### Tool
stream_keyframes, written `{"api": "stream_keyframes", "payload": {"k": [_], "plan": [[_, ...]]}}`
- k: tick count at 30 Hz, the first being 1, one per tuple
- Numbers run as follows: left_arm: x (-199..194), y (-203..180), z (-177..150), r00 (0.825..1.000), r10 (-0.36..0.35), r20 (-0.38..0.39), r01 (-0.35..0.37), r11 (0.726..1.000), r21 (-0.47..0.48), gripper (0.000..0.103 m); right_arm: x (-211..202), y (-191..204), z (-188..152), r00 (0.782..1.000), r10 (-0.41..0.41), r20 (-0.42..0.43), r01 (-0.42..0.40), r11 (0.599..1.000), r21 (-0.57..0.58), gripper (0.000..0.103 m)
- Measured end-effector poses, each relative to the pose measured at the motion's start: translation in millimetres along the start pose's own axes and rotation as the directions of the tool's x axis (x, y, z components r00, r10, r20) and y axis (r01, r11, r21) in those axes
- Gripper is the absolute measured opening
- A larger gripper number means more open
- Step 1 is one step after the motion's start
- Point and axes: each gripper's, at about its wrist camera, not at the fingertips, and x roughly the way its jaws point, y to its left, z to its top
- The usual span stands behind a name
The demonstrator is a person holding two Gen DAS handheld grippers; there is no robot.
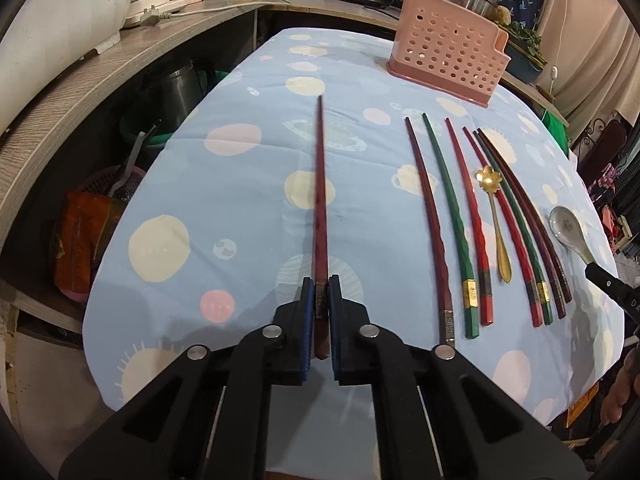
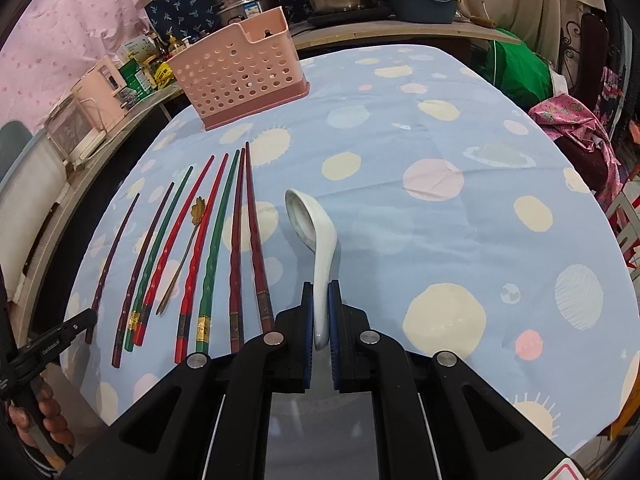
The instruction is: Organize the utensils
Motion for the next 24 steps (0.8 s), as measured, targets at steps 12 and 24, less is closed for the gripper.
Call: {"api": "stream_keyframes", "payload": {"k": [12, 24], "plan": [[-83.3, -8.1, 76.1, 0.970, -0.046, 0.238, 0.050, 0.999, -0.010, 0.007, -34.9, 7.4, 56.0, 0.990, -0.012, 0.137, 0.019, 0.999, -0.049, 0.005], [-125.2, -34.9, 202.8, 0.906, -0.092, 0.414, 0.087, 0.996, 0.032, 0.007, -22.1, 19.8, 138.1, 0.975, 0.060, 0.214, -0.043, 0.996, -0.084, 0.004]]}}
